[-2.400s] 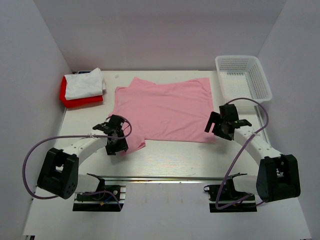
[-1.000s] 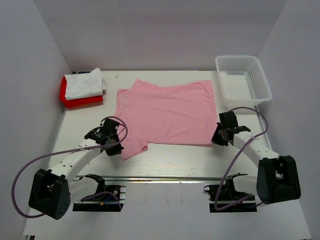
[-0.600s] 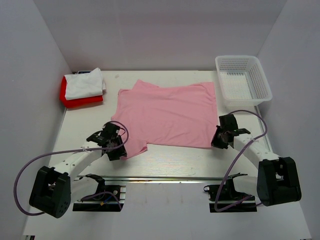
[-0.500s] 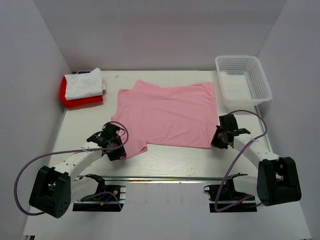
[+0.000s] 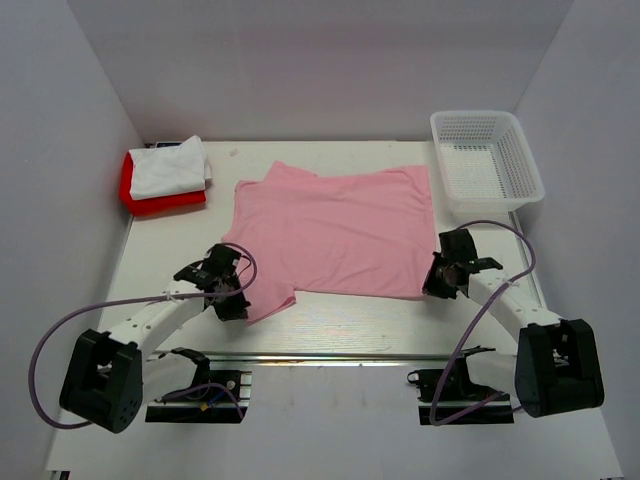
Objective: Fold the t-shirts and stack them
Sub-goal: Grap the side of the flattened tshirt closest away from the robot with both arms
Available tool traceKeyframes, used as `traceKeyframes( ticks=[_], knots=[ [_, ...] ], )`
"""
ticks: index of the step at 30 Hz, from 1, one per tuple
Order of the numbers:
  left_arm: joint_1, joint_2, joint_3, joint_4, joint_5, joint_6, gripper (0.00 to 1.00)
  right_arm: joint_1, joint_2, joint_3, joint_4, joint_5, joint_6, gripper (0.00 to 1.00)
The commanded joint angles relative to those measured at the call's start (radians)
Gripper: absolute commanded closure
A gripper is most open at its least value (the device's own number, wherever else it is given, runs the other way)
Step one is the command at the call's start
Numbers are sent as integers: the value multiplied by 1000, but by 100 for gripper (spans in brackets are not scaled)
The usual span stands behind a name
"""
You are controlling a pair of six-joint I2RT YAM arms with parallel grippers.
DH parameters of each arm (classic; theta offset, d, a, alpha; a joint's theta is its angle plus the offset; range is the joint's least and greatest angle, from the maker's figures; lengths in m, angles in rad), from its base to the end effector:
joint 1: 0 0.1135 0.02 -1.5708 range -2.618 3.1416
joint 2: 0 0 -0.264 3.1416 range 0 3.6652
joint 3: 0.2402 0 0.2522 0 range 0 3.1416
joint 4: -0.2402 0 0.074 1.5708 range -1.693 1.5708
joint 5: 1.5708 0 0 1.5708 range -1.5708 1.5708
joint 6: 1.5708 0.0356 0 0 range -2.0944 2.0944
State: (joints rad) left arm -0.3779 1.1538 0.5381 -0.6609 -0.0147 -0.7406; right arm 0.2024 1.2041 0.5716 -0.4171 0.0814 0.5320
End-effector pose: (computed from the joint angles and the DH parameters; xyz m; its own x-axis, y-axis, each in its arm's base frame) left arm 0.1670 -0.0657 0.1575 -0.9028 -0.3675 -0.2235 -0.3308 0.9253 -0.1853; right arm 0.2091 0.0400 0.1686 -0.8136 0.3492 -0.4649 0.2925 0.9368 0.1918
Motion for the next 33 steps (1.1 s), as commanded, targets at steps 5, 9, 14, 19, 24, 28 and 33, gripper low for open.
traceKeyframes(
  ticks=[5, 9, 14, 19, 24, 28, 33],
  knots=[
    [-7, -100, 57, -220, 114, 7, 100, -1, -92, -24, -109, -5, -30, 100],
    [-7, -80, 54, -194, 185, 44, 100, 2, -133, -56, -103, -46, -33, 100],
    [-7, -80, 132, -117, 194, 79, 100, 5, -118, -52, -42, -72, -39, 100],
    [2, -20, 244, -13, 194, 104, 100, 2, -84, 25, -9, -69, -55, 100],
    [11, 89, 385, 34, 70, 113, 100, -3, -2, 117, 1, -40, -66, 100],
    [20, 194, 528, 43, -11, 135, 100, -1, 75, 189, 18, -6, -53, 100],
    [76, 329, 637, 62, -62, 159, 100, -6, 172, 301, 15, 61, -47, 100]
  ],
)
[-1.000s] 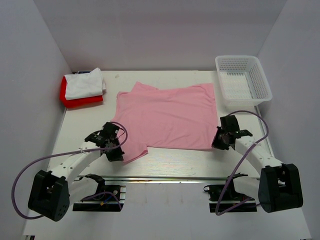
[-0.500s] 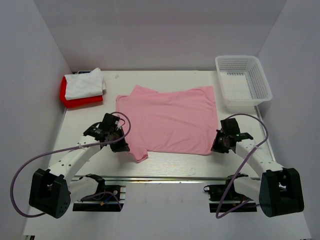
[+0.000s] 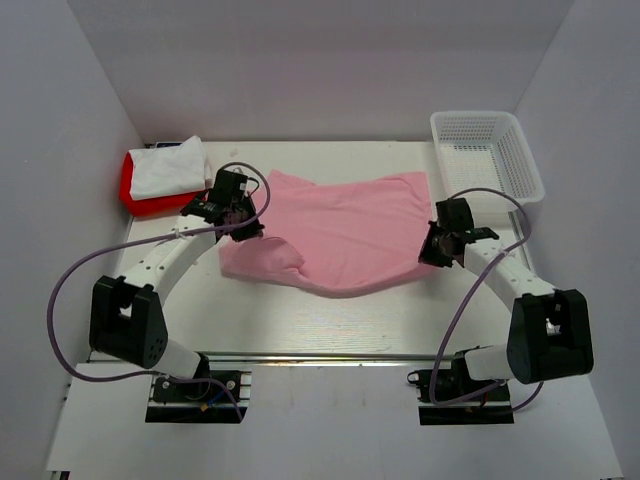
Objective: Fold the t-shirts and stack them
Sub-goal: Fold the flattened tshirt in 1/3 of the way
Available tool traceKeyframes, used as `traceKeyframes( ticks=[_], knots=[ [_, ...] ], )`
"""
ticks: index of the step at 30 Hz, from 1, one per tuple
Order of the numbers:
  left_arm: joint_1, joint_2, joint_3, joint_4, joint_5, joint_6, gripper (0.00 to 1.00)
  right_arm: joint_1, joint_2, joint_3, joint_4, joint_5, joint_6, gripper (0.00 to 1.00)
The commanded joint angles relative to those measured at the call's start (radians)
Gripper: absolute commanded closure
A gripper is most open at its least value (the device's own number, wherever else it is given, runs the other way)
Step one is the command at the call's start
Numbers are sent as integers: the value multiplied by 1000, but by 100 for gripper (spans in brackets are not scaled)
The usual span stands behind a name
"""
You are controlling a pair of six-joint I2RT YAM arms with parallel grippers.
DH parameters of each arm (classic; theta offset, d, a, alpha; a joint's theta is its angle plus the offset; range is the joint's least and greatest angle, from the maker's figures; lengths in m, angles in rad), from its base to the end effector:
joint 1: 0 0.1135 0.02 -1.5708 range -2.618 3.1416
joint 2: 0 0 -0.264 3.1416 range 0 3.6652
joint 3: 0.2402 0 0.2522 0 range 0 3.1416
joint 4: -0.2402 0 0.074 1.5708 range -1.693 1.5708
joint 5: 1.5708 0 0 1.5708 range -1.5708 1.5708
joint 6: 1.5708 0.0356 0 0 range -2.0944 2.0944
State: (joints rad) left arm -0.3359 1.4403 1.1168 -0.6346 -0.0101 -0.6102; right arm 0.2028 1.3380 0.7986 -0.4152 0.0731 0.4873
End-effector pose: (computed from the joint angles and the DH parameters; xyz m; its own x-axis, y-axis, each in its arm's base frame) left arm 0.2834 -0.0985 0.2646 -0.8187 -0.3211 -0.4760 -0.1770 0.9298 -0.3228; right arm 0.2585 0.0505 0.2067 -0.7810 0.3162 -0.5386 0.2333 0.9477 0.2179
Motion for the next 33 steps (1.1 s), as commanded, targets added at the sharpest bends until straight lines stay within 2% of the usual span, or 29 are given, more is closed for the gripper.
traceKeyframes(
  ticks=[1, 3, 12, 22, 28, 31, 33],
  knots=[
    [34, 43, 72, 36, -67, 29, 100, -5, 50, 100, 4, 70, -1, 100],
    [66, 84, 112, 47, -88, 38, 100, -8, 66, 134, -2, 99, -1, 100],
    [124, 85, 103, 185, -100, 115, 100, -17, 202, 270, -19, 137, -44, 100],
    [143, 159, 103, 315, -70, 208, 100, -26, 329, 372, -28, 160, -56, 100],
    [161, 252, 153, 291, -70, 208, 100, -28, 395, 416, -4, 136, -49, 100],
    [170, 305, 167, 300, -93, 185, 100, -29, 429, 447, 15, 143, -53, 98],
    [179, 336, 198, 314, -93, 185, 100, -29, 441, 450, 45, 160, -72, 85]
  ],
)
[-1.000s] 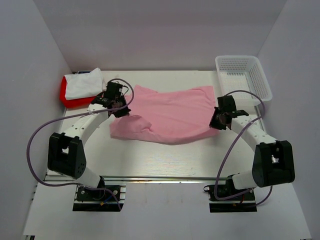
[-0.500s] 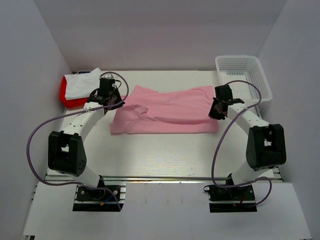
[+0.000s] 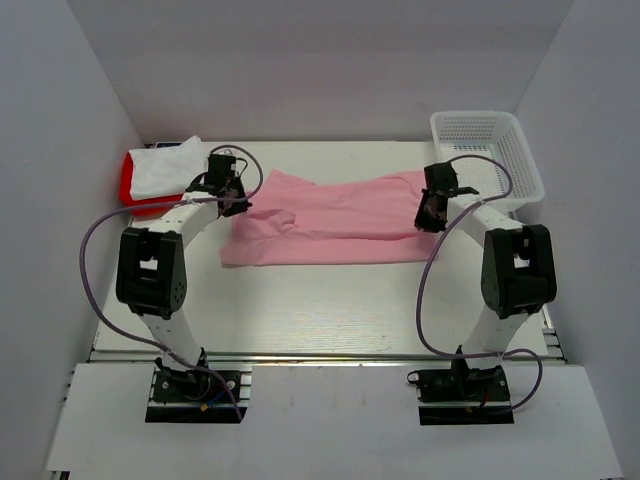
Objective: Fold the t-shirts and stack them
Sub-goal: Fold the flattened tshirt in 1/3 of the way
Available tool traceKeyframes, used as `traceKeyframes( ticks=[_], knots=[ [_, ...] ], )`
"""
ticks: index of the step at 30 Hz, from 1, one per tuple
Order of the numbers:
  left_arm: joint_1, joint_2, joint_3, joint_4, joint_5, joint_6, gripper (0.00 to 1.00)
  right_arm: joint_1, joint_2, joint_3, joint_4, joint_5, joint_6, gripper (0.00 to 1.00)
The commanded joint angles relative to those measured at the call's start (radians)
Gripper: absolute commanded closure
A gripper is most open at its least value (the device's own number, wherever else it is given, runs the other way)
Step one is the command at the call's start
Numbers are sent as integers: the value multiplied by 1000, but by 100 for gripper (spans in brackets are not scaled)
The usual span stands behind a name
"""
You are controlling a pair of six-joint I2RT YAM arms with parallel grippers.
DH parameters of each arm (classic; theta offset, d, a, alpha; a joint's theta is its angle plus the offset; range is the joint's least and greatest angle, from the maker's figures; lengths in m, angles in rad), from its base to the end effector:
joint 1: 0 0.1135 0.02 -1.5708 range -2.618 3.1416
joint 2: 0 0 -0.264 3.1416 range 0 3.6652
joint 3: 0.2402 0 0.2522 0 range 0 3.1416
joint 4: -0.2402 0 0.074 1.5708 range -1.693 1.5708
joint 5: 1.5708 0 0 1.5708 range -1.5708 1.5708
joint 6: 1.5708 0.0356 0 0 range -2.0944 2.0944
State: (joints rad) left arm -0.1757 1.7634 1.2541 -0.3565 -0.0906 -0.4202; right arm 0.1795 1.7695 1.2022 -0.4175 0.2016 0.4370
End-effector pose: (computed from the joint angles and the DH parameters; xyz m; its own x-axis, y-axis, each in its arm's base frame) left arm 0.3792 -0.0641 0.2222 -0.7321 -0.2826 -0.6198 -0.1997 0.9589 -0.2015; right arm 0.3665 0.0592 0.2006 -0.7706 0.2816 -0.5717 0.2872 0.9543 0.0829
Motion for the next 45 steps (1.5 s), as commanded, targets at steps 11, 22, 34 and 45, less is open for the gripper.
traceKeyframes(
  ticks=[11, 22, 34, 45],
  knots=[
    [19, 105, 196, -84, -1, -29, 0, 5, -100, -12, 181, -135, -141, 20],
    [-2, -47, -82, 20, 224, -38, 0, 21, -163, -191, 279, -309, -127, 10],
    [-2, -4, -245, 37, 295, -38, 0, 15, -84, -283, 322, -338, -64, 10],
    [-2, -169, -501, -16, 261, -71, 0, 21, -165, -516, 394, -504, 11, 10]
  ],
)
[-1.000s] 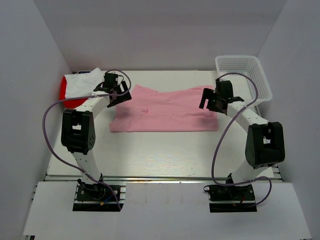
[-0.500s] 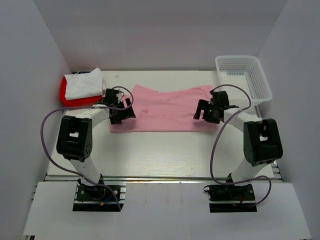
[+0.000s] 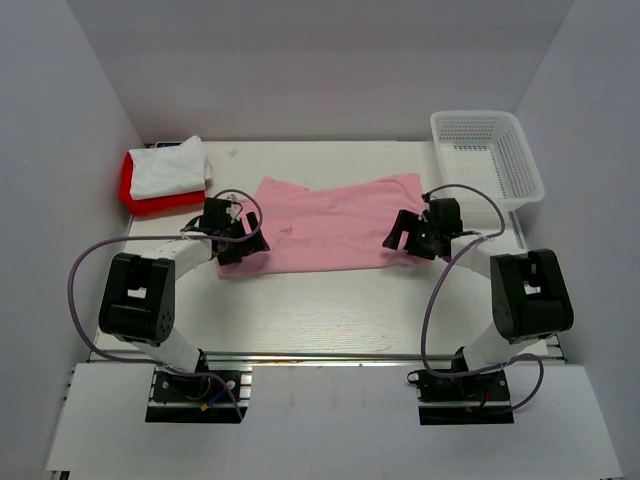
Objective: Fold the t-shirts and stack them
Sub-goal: Fold the flattened tshirt in 1/3 of the way
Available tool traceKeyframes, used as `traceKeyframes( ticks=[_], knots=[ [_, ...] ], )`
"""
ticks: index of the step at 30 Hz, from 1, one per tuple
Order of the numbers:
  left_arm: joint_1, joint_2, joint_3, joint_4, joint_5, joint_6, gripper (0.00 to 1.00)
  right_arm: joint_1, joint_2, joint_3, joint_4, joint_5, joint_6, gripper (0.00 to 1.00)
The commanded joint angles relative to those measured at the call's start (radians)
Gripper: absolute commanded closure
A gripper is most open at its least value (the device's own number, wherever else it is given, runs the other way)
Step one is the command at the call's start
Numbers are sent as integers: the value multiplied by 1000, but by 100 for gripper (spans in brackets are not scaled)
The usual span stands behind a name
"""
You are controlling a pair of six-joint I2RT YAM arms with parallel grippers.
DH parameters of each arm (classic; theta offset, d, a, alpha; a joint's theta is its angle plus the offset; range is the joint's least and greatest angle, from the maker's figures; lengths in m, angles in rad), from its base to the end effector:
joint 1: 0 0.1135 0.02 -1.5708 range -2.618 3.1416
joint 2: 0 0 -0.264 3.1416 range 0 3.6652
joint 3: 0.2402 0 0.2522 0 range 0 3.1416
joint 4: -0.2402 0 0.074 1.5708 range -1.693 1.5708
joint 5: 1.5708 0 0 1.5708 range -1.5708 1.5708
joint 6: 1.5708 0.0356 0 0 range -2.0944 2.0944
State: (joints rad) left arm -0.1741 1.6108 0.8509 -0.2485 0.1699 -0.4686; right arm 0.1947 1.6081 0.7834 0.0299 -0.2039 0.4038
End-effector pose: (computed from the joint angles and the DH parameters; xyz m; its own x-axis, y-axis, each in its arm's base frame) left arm 0.3019 -0.0592 0.1598 -0.8606 -0.3006 -0.4111 -0.1447 0.9183 -0.3684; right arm 0.3091 0.0683 0.1605 -0.7730 0.2398 -0.5873 -0.0270 0.9125 0.4081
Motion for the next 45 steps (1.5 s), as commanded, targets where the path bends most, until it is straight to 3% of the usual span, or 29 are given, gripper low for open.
traceKeyframes(
  ticks=[1, 6, 15, 25, 36, 45],
  knots=[
    [-4, -35, -116, -124, 0, -33, 0, 9, -22, -108, -53, -95, 49, 10],
    [-4, -208, -220, -190, 10, -74, 0, 21, -106, -211, -82, -110, 55, 10],
    [-4, -459, -274, -435, -41, -151, 0, 64, -333, -337, -159, -111, 86, 10],
    [-4, -558, -96, -486, -110, -114, 0, 81, -413, -202, -246, -42, 30, 10],
    [10, -376, 143, -364, -184, -42, 0, 77, -346, -35, -240, 60, 6, 10],
    [10, -17, 457, -365, -316, 51, 0, 77, -222, 175, -294, 201, -46, 10]
  ],
)
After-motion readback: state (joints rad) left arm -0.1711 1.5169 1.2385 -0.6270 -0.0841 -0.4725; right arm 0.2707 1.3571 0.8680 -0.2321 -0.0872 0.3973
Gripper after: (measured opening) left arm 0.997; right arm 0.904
